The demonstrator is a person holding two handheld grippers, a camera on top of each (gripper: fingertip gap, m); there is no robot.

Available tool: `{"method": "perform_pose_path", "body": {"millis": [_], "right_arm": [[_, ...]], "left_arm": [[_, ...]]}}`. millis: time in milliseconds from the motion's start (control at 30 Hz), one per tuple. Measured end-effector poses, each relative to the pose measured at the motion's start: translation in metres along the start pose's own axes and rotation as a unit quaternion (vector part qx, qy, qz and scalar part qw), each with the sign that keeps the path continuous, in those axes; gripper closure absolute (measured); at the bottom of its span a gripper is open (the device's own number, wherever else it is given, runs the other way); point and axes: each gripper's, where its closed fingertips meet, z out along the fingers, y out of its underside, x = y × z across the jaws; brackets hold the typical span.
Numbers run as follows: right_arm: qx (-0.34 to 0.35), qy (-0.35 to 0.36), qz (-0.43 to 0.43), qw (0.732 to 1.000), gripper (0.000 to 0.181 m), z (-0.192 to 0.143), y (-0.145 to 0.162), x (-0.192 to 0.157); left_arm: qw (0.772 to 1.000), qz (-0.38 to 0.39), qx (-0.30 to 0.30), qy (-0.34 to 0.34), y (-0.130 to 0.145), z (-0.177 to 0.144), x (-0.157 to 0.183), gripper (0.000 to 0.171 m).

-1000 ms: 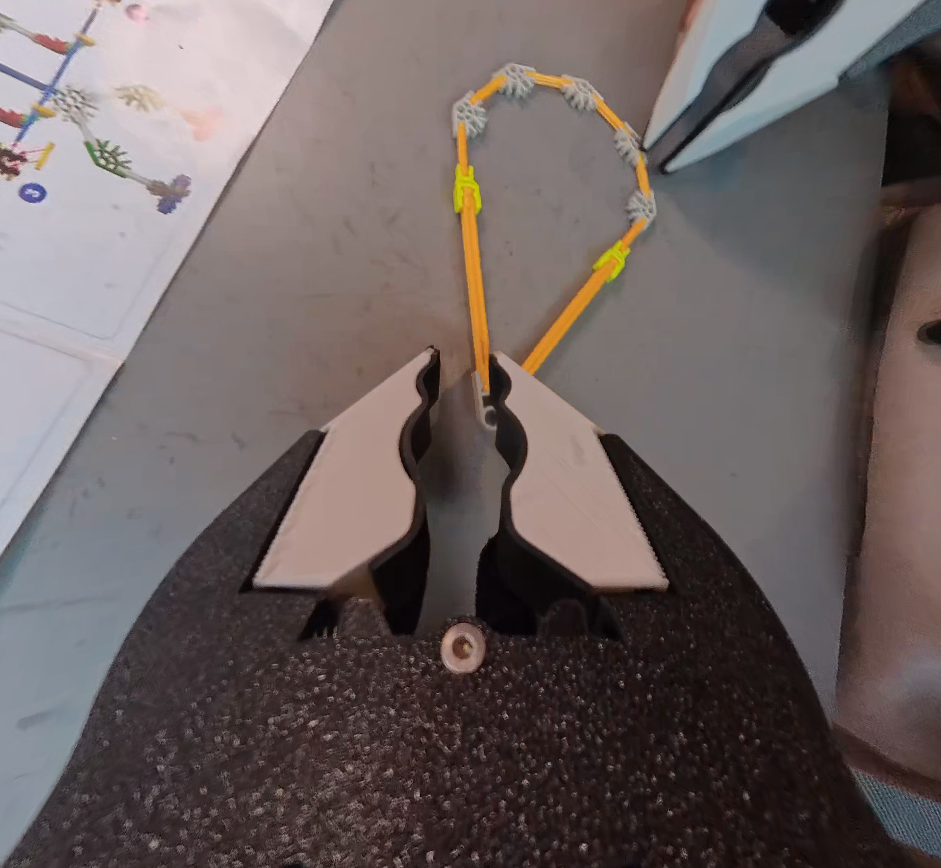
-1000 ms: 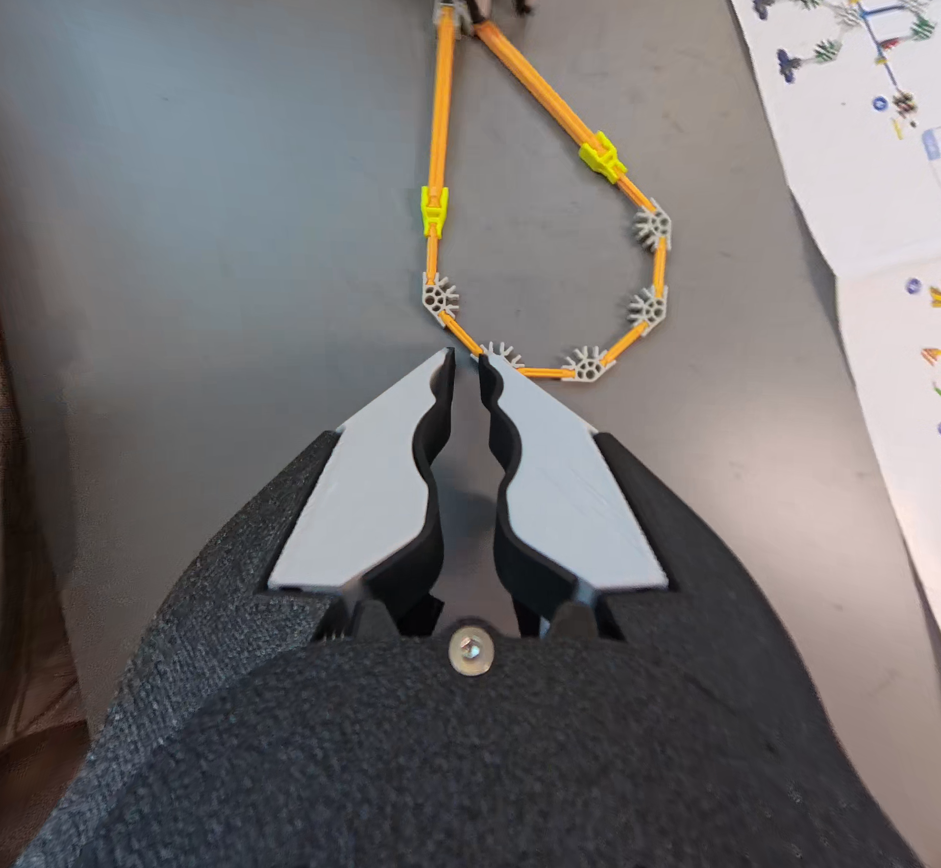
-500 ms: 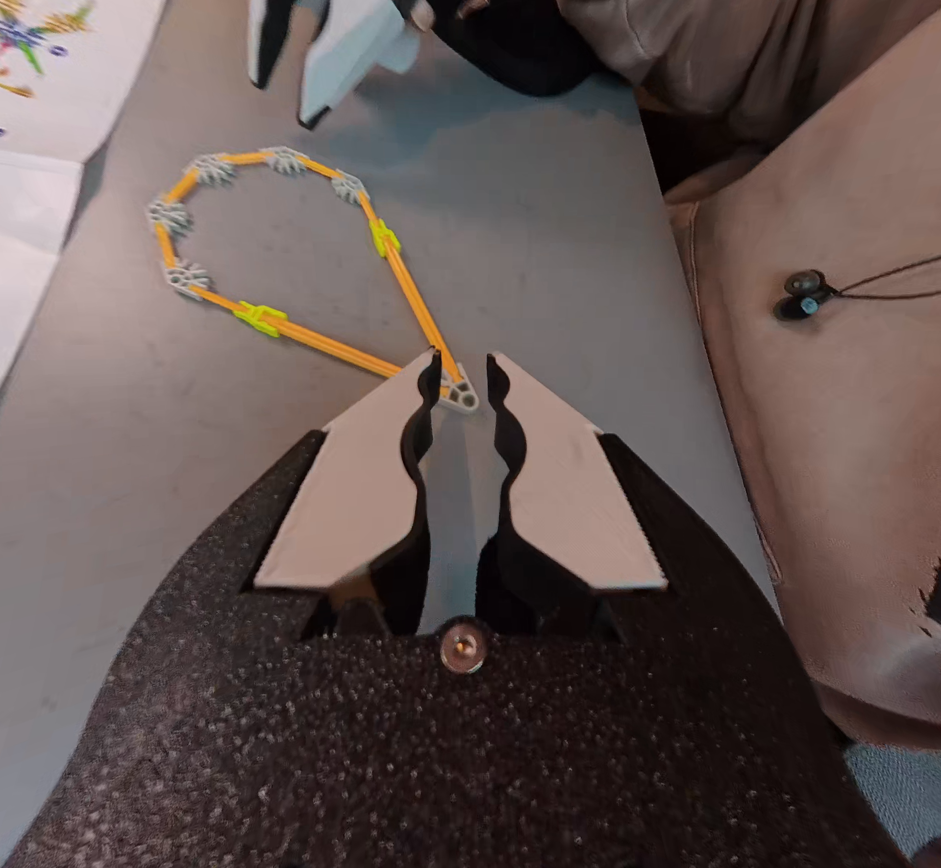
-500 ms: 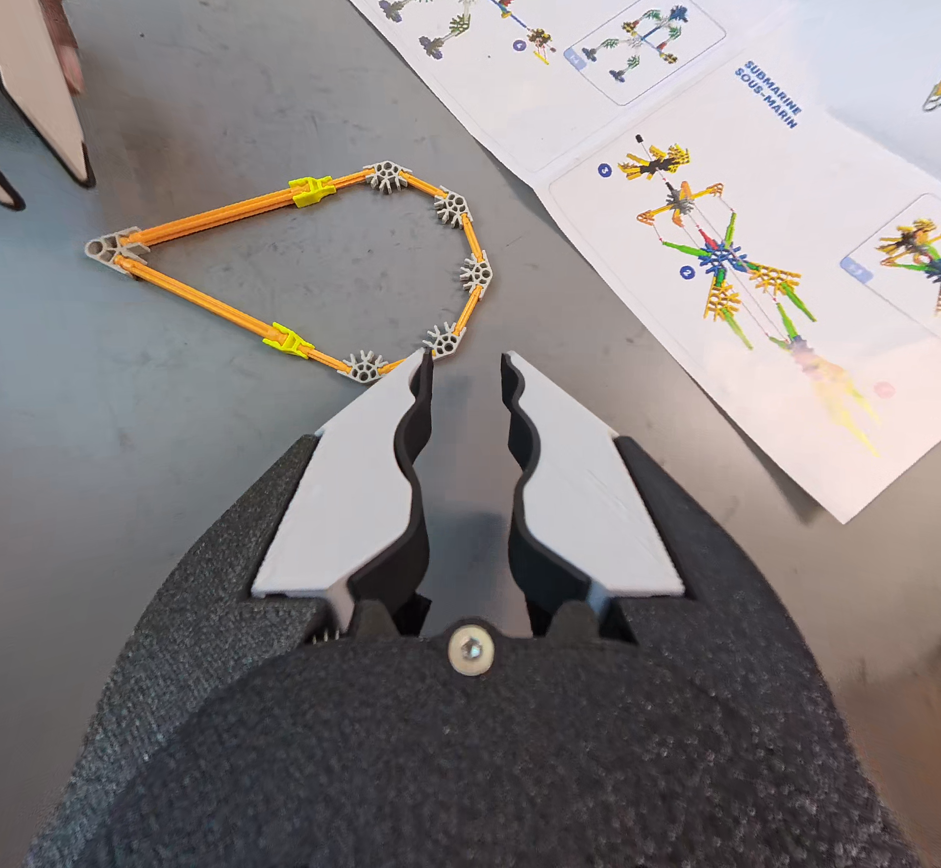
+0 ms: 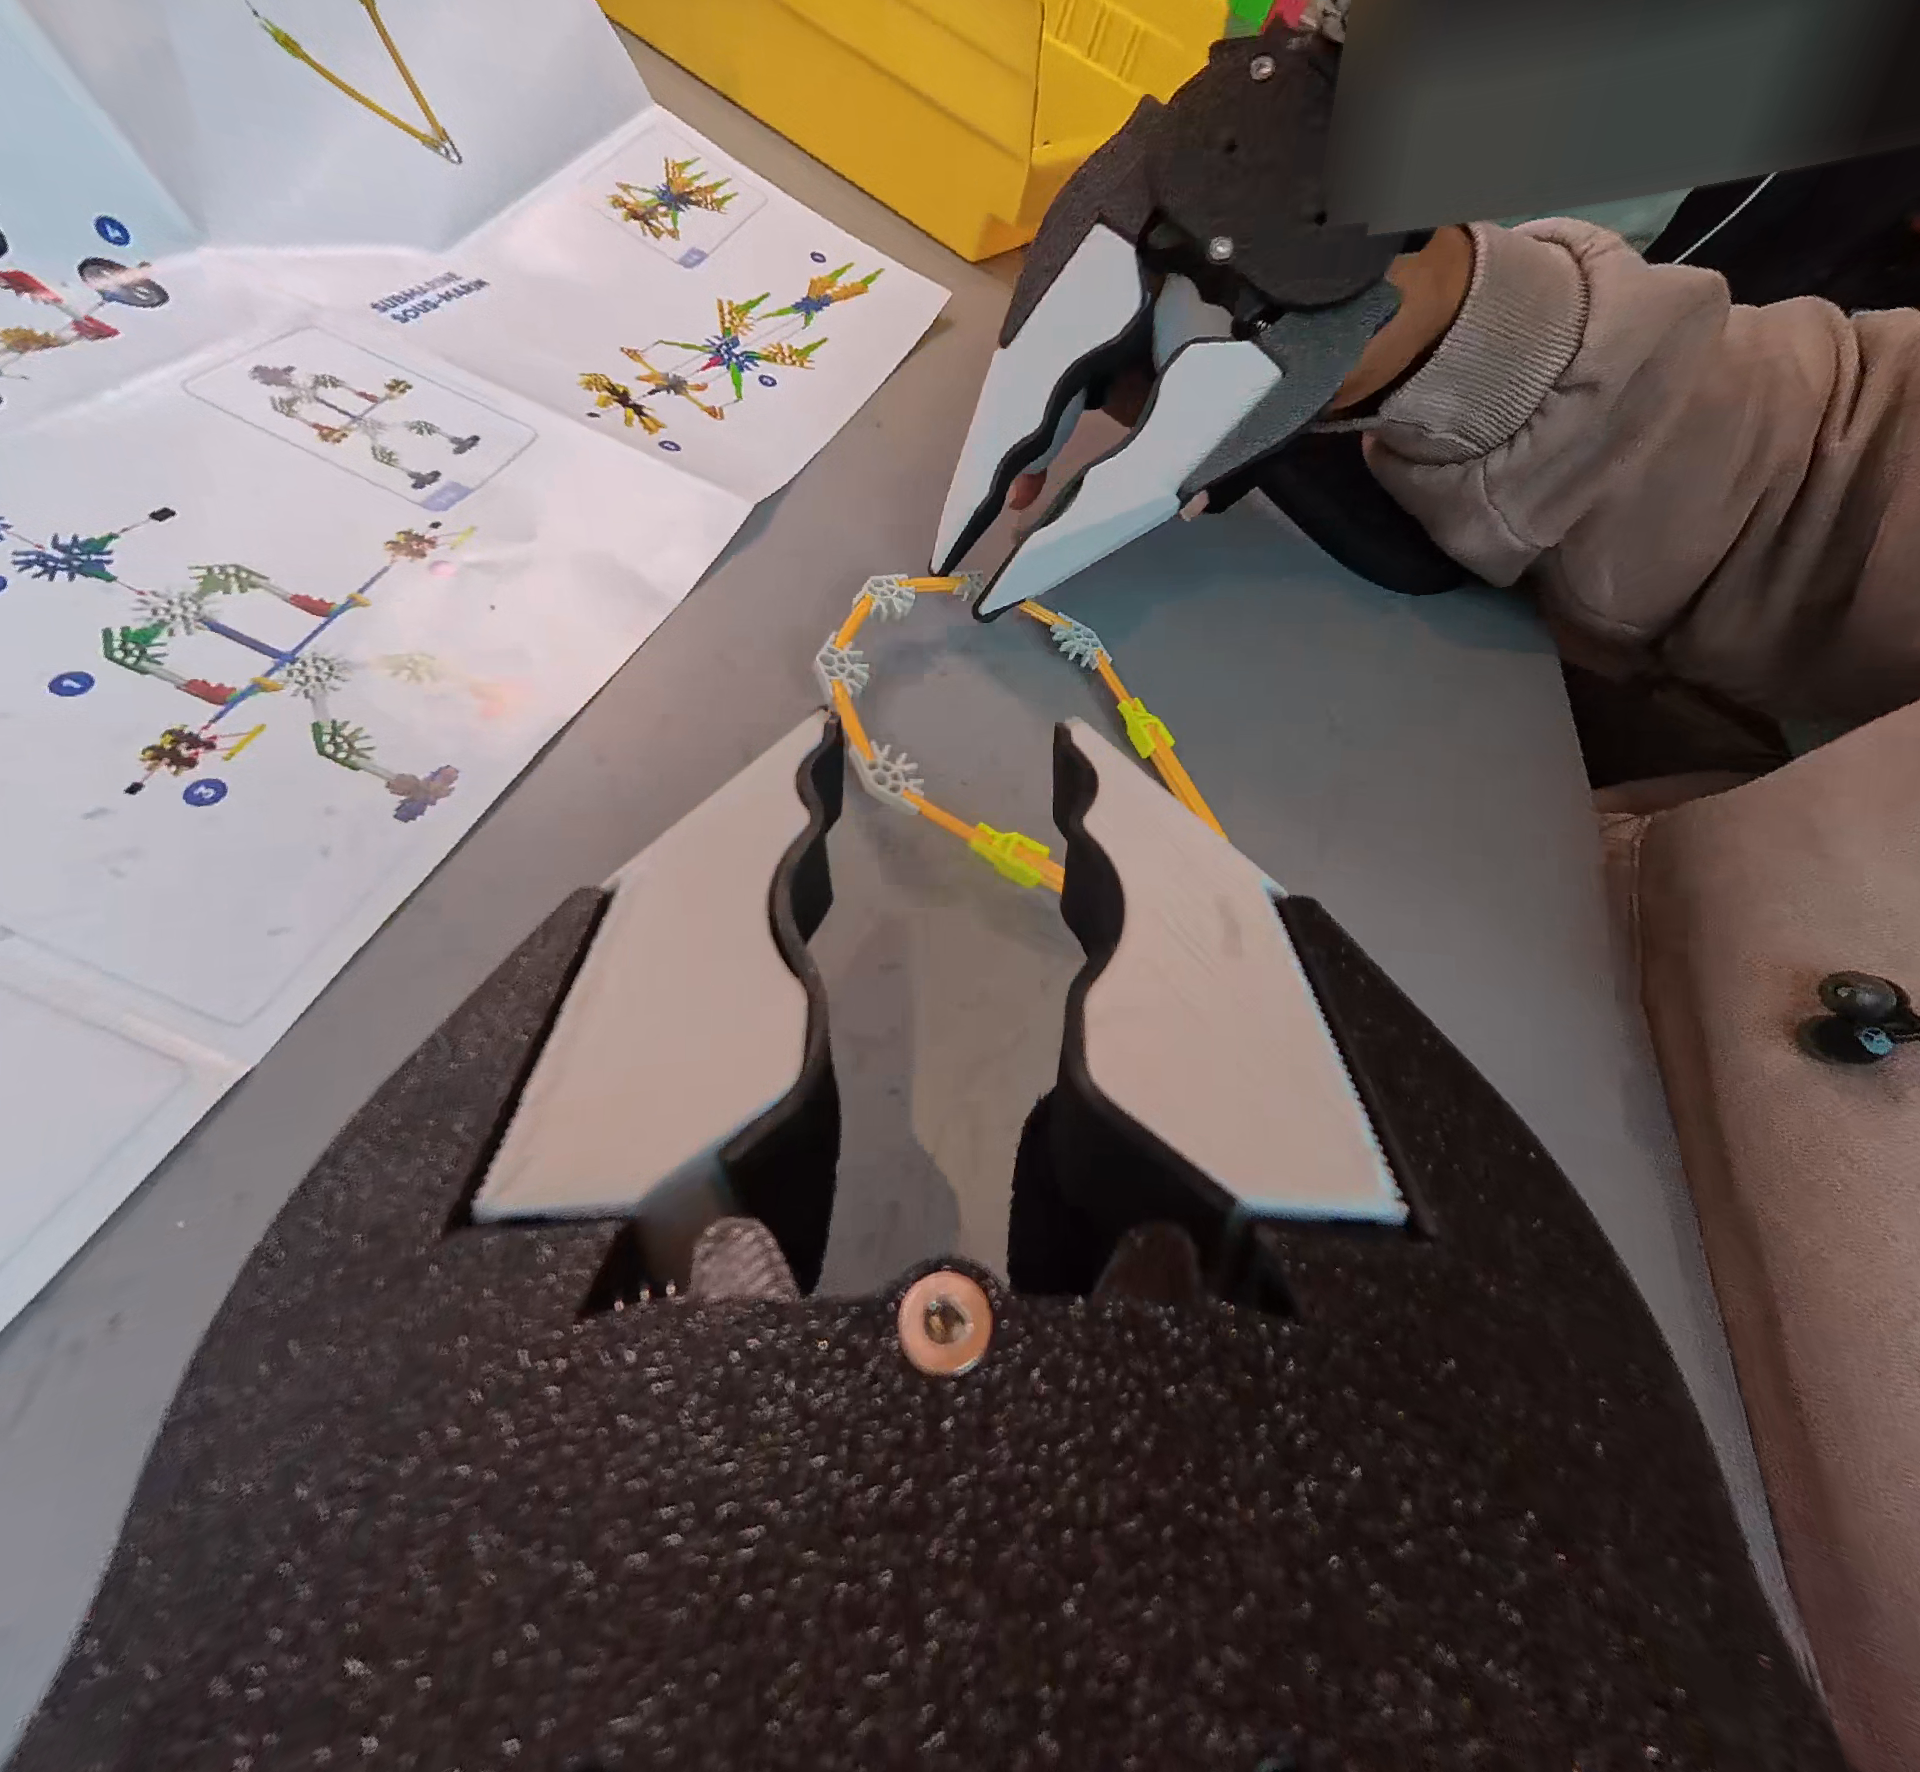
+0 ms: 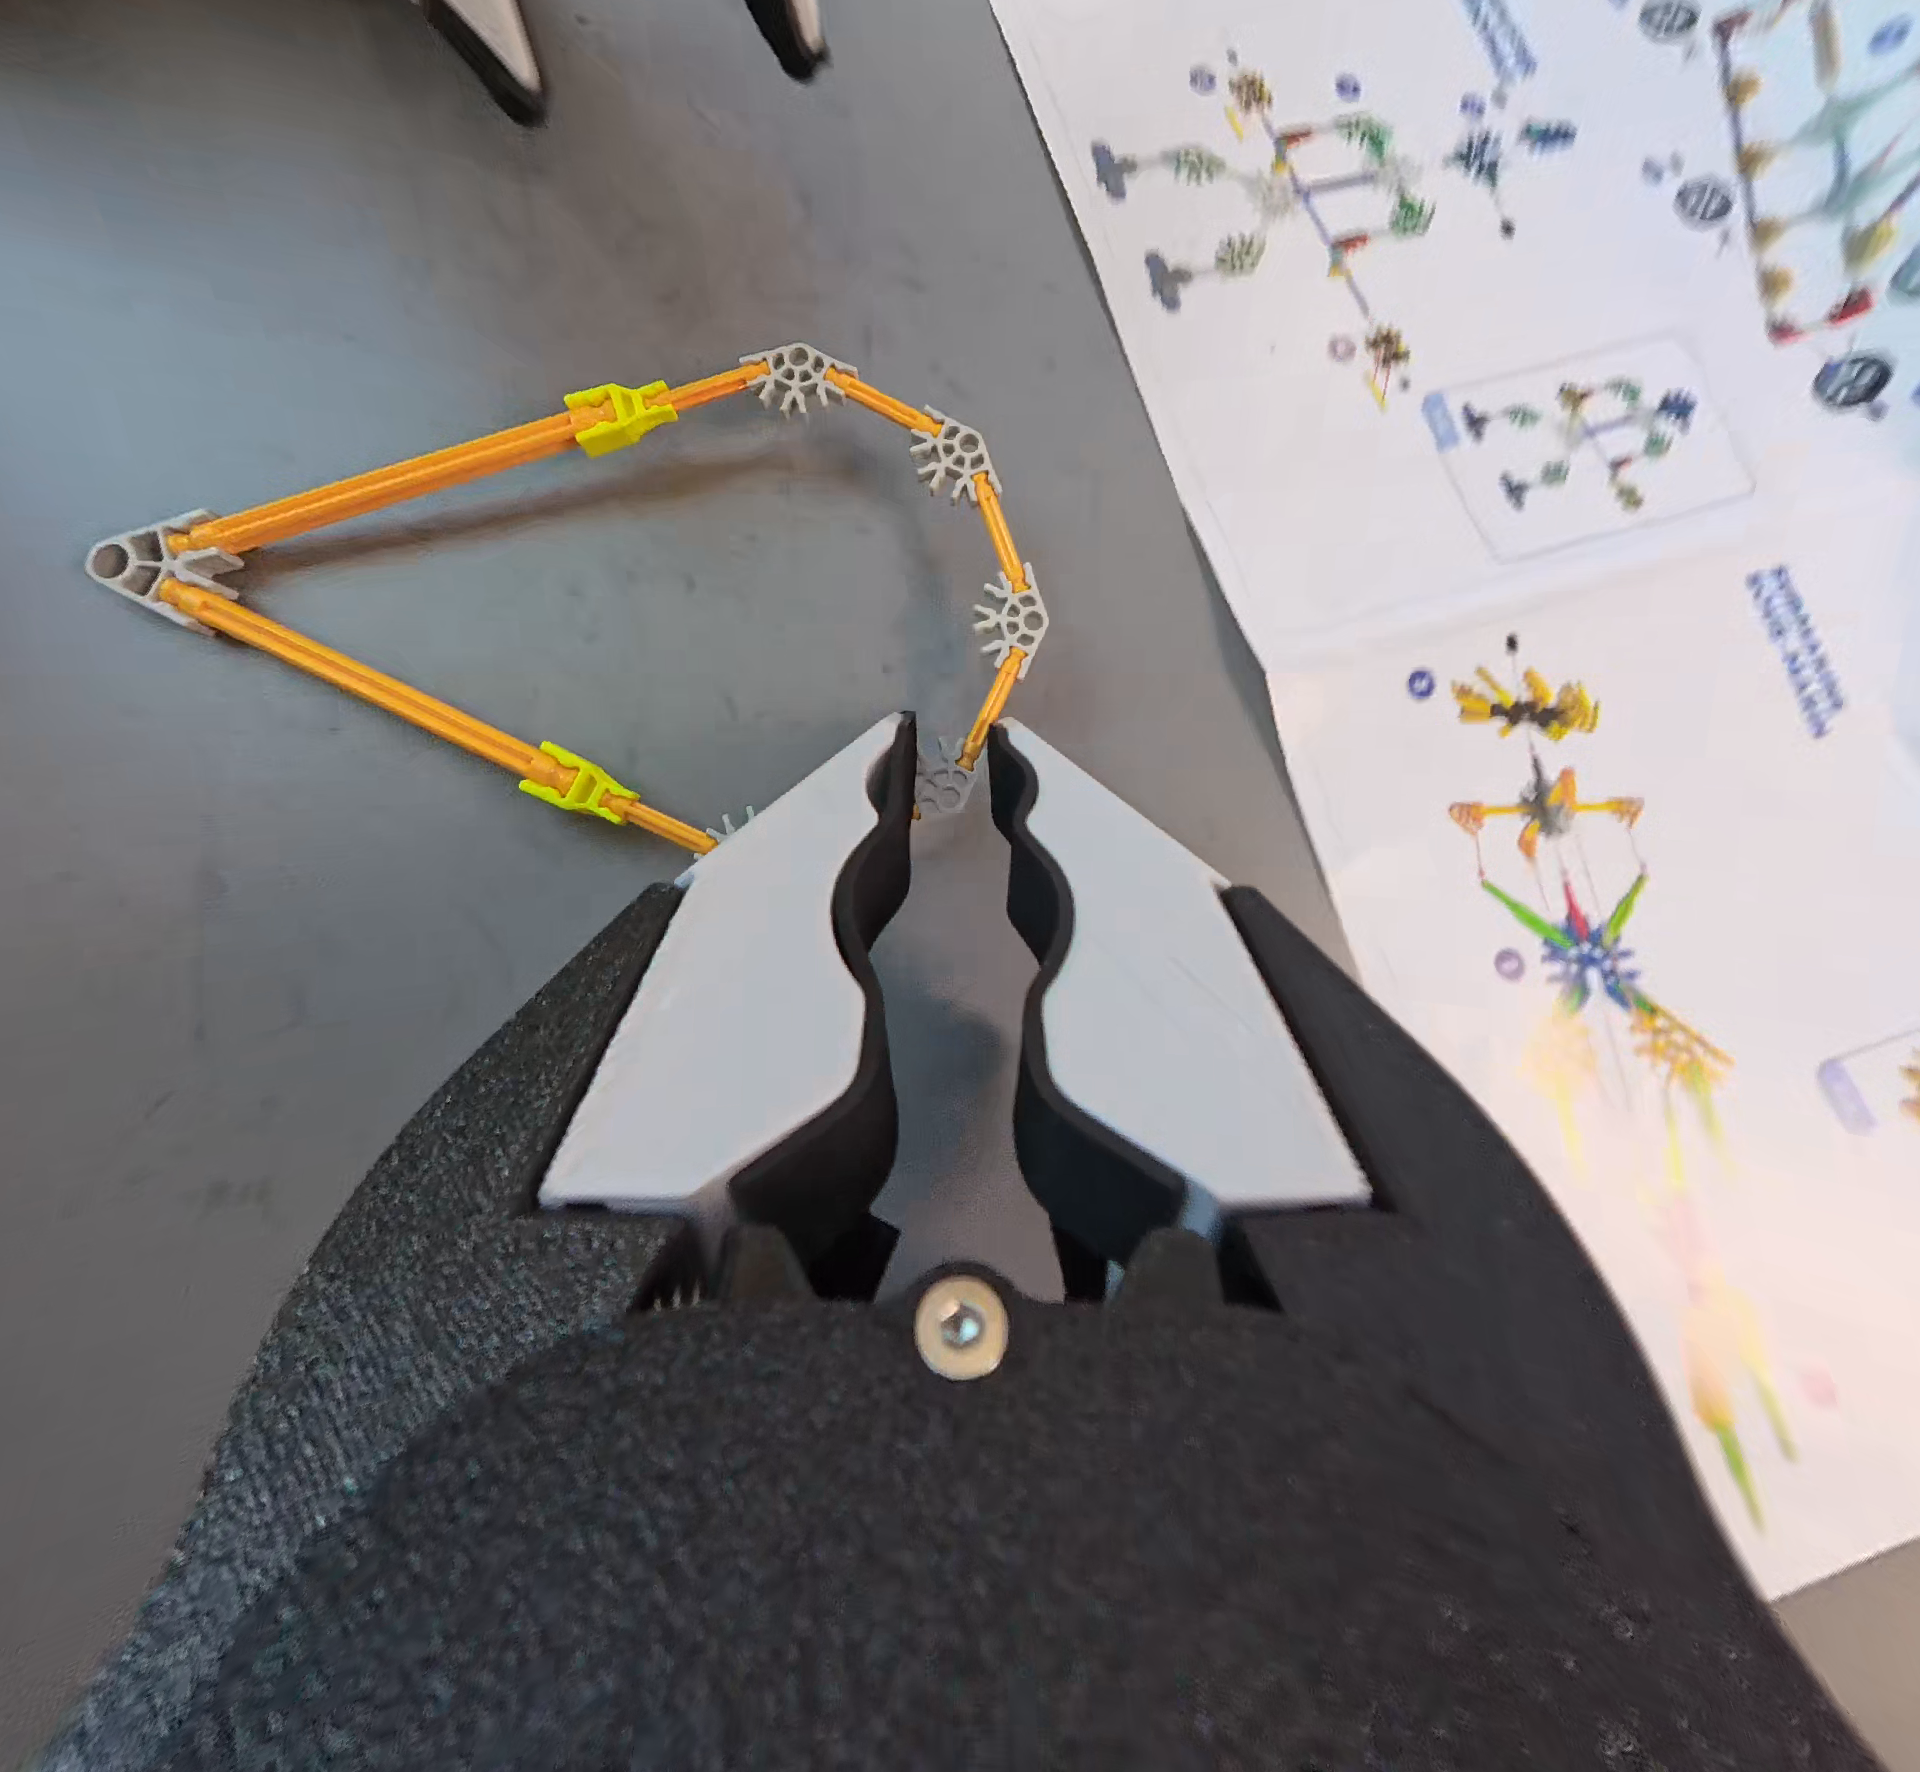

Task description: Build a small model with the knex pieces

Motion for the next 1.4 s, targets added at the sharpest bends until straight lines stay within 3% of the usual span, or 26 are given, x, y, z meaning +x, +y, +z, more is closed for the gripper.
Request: {"method": "perform_pose_path", "body": {"millis": [100, 200, 233, 300, 367, 500, 600, 767, 833, 967, 1167, 1400], "right_arm": [[0.079, 0.014, -0.079, 0.994, 0.169, -0.009, -0.029, -0.001], [0.156, 0.018, -0.115, 0.981, 0.169, -0.023, -0.053, -0.001], [0.173, 0.023, -0.12, 0.977, 0.181, -0.026, -0.058, 0.001], [0.211, 0.032, -0.122, 0.969, 0.181, -0.033, -0.065, 0.003], [0.223, 0.025, -0.106, 0.969, 0.181, -0.034, -0.063, 0.004], [0.168, 0.054, -0.065, 0.982, 0.171, -0.028, -0.038, 0.024], [0.124, 0.021, 0.017, 0.992, 0.154, -0.018, -0.017, 0.026], [-0.014, 0.018, 0.061, 0.998, 0.131, 0.01, 0.01, 0.021], [-0.047, 0.005, 0.067, 0.997, 0.15, 0.012, 0.007, 0.012], [-0.058, 0.005, 0.066, 0.996, 0.168, 0.012, 0.007, 0.009], [0.018, -0.012, 0.023, 0.999, 0.168, 0.008, -0.007, 0.006], [0.192, 0.003, -0.062, 0.979, 0.169, -0.031, -0.059, 0.0]], "left_arm": [[1.0, -0.025, 0.002, -0.009, 0.0, 0.003, -0.005, 0.125], [0.995, -0.091, 0.024, 0.03, -0.007, 0.005, 0.0, 0.124], [0.993, -0.106, 0.031, 0.051, -0.01, 0.006, 0.005, 0.128], [0.99, -0.114, 0.046, 0.069, -0.016, 0.008, 0.011, 0.154], [0.991, -0.111, 0.04, 0.068, -0.015, 0.012, 0.012, 0.166], [0.995, -0.101, 0.013, -0.004, -0.005, 0.016, -0.011, 0.166], [0.995, -0.085, 0.005, -0.042, -0.002, 0.012, -0.024, 0.156], [0.995, -0.048, -0.019, -0.086, 0.003, 0.013, -0.034, 0.149], [0.995, -0.037, -0.026, -0.089, 0.004, 0.015, -0.033, 0.149], [0.995, -0.025, -0.043, -0.089, 0.009, 0.02, -0.03, 0.148], [0.993, -0.05, -0.062, -0.087, 0.017, 0.021, -0.03, 0.134], [0.989, -0.144, 0.007, -0.015, -0.001, 0.016, -0.019, 0.126]]}}
